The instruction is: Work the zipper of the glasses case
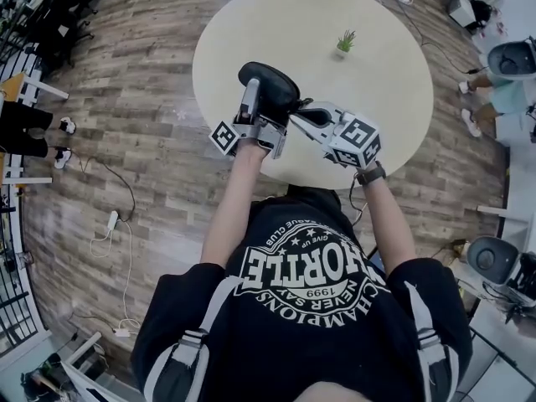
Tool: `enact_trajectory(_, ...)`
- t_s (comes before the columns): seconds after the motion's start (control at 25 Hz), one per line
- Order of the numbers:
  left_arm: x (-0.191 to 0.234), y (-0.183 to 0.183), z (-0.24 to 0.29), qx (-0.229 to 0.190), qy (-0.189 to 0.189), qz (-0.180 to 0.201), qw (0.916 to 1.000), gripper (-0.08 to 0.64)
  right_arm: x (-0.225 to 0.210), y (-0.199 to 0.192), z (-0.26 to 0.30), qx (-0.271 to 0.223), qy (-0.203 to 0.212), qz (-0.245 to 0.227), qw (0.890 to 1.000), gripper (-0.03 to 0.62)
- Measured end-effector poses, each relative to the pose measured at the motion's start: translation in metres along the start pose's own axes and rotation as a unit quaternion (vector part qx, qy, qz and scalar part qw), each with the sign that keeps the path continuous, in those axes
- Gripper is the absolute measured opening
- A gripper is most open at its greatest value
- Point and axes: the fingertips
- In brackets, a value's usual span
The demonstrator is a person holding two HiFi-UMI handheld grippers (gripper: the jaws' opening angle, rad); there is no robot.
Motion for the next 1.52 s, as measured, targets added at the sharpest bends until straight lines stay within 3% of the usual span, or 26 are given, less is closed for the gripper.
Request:
enact_trajectory(0.12, 0.003, -0.009, 0.005, 0.015, -0.011, -0.029, 0.9994, 0.417, 0.01, -0.005, -0.007, 0.017, 0.02, -0.009, 1.0, 0.023)
enact_trajectory(0.2, -0.005, -0.018, 0.008, 0.037, -0.025, -0.025, 0.9987, 0.414, 0.014, -0.01, -0.01, 0.032, 0.025, -0.012, 0.999, 0.023)
enact_trajectory(0.36, -0.016, -0.034, 0.014, 0.083, -0.017, 0.032, 0.9958, 0.272, 0.019, -0.014, -0.017, 0.042, 0.022, -0.014, 0.999, 0.023)
enact_trajectory(0.52, -0.021, -0.048, 0.018, 0.129, 0.005, 0.074, 0.9888, 0.24, 0.021, -0.014, -0.021, 0.061, 0.002, -0.035, 0.998, 0.023)
enact_trajectory(0.72, -0.02, -0.047, 0.009, 0.147, 0.023, 0.102, 0.9835, 0.218, 0.027, -0.02, -0.013, 0.096, -0.022, -0.055, 0.994, 0.023)
enact_trajectory(1.12, -0.009, -0.027, -0.01, 0.13, 0.067, 0.111, 0.9831, 0.212, 0.031, -0.022, -0.008, 0.108, -0.07, -0.055, 0.99, 0.021)
enact_trajectory(1.36, -0.002, -0.02, -0.015, 0.111, 0.081, 0.092, 0.9863, 0.212, 0.029, -0.015, -0.014, 0.095, -0.118, -0.06, 0.987, 0.022)
enact_trajectory(1.52, -0.003, -0.009, -0.018, 0.072, 0.091, 0.053, 0.9918, 0.212, 0.025, -0.007, -0.013, 0.084, -0.155, -0.073, 0.982, 0.021)
Point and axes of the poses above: the fingertips, and each gripper's own axes: z forward along the fingers, x to its left, y out of its top, and after that the axes turned 11 degrees about y, right-handed
